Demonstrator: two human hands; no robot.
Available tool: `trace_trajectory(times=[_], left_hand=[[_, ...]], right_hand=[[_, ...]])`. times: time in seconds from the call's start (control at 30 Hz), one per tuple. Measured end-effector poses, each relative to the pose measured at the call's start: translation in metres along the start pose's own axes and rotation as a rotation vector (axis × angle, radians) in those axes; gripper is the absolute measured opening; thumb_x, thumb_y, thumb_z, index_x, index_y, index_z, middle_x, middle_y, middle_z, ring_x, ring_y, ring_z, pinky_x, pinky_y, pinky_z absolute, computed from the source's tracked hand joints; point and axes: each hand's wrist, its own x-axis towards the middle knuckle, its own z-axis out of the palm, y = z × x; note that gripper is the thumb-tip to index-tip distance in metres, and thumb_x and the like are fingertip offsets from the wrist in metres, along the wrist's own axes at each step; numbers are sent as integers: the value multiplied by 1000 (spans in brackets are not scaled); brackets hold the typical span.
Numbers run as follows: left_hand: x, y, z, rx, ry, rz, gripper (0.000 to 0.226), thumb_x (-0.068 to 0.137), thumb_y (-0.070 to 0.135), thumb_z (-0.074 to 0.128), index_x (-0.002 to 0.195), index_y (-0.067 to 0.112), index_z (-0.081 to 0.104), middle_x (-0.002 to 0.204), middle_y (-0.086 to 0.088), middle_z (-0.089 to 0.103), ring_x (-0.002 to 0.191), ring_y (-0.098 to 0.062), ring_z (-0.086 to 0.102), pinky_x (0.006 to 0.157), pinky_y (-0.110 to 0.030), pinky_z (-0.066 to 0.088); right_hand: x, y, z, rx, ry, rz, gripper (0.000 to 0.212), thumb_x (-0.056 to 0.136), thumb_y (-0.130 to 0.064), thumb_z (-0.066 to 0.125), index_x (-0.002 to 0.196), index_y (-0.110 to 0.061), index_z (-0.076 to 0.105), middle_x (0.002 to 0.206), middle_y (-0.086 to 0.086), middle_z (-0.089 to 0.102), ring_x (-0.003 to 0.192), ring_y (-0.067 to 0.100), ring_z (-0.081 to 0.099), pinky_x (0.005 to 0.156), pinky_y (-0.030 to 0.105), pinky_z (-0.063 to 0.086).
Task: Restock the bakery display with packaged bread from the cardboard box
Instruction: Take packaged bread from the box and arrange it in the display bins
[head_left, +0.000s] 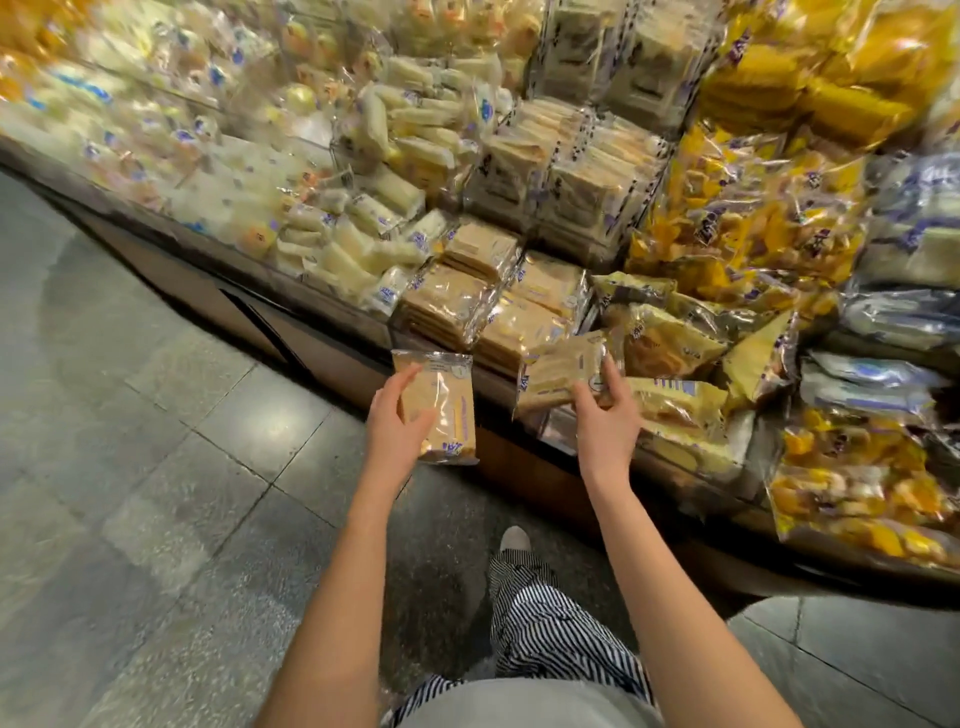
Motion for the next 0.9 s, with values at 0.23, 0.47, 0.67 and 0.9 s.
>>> trace_trajectory(times=[0.23,0.47,0.67,0.9], left_hand=[[114,42,-3,-8,-60,-22,70,91,2,62,145,40,39,146,5,41,129,-17,44,92,-28,44],[174,59,0,-17,-208,-41,74,90,0,63,146,40,37,152,9,33,135,-10,33,99,-27,45],[222,68,-10,61,-415,-29,75,88,-1,62,146,42,39,151,11,32,106,9,47,72,-7,47],[279,75,-13,198,-667,-3,79,83,-6,63,141,45,44,145,4,43,92,-3,58,72,-30,60]], right_hand=[[101,-35,64,29,1,-11,52,97,-17,59,147,-23,44,141,-15,47,124,-6,38,114,26,33],[165,-31,96,36,70,16,55,95,-12,62,146,-23,45,138,-22,45,127,-6,39,115,28,34],[181,-11,129,-279,110,42,61,96,-19,60,152,-17,35,136,0,45,121,11,43,104,23,32],[185,4,148,-826,246,2,55,91,-32,67,140,-13,51,161,11,18,149,26,12,122,42,8]])
